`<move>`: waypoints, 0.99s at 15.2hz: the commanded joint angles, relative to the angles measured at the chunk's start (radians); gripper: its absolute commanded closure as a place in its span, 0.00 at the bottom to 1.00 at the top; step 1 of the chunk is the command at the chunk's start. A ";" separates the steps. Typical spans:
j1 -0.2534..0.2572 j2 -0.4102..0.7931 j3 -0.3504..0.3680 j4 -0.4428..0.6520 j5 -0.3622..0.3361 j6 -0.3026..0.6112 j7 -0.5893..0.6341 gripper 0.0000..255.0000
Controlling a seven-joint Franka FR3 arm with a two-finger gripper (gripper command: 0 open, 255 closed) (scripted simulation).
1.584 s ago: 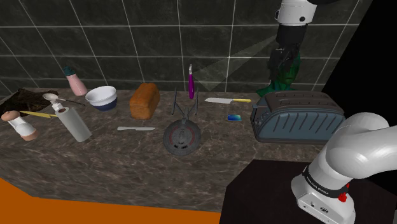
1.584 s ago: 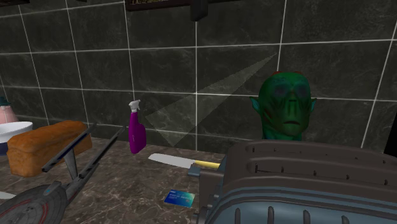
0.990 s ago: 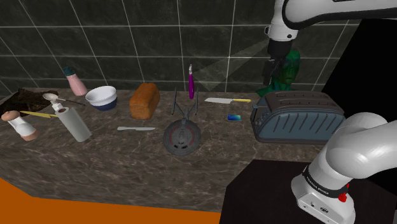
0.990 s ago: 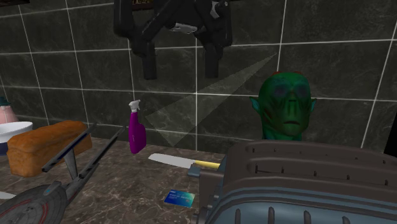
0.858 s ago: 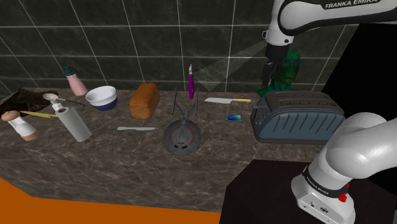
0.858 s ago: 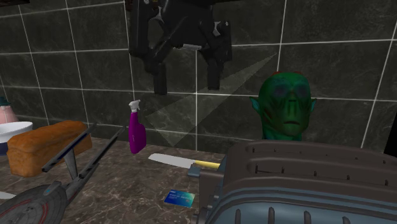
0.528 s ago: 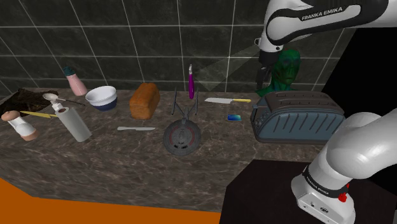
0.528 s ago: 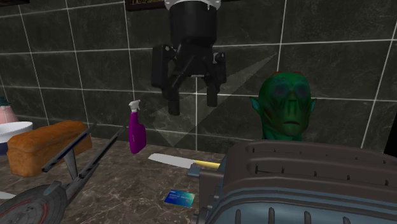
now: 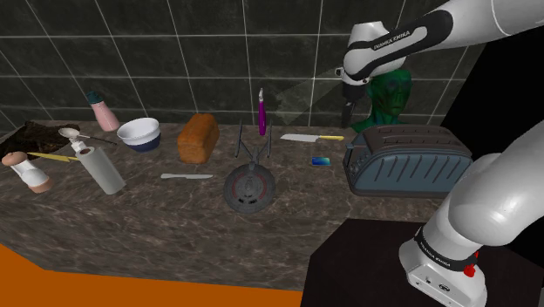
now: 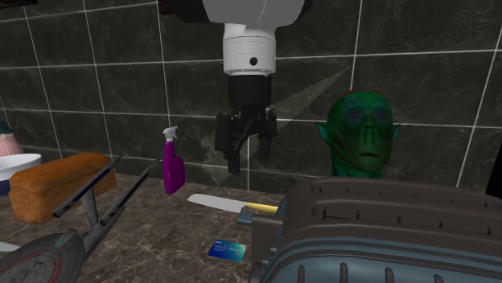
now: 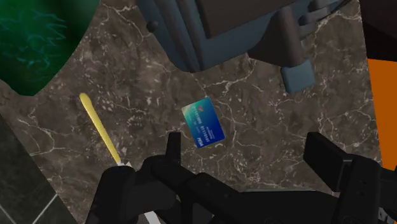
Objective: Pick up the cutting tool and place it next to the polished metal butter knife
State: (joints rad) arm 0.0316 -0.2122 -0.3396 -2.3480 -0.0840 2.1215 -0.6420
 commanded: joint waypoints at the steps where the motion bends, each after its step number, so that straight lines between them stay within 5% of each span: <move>1: 0.007 0.079 -0.020 0.032 0.026 0.049 -0.069 0.00; 7: 0.002 0.330 -0.038 0.173 0.147 0.153 -0.278 0.00; 15: -0.072 0.655 0.026 0.437 0.285 0.205 -0.506 0.00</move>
State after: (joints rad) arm -0.0300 0.4002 -0.3247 -1.9458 0.1861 2.3185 -1.1211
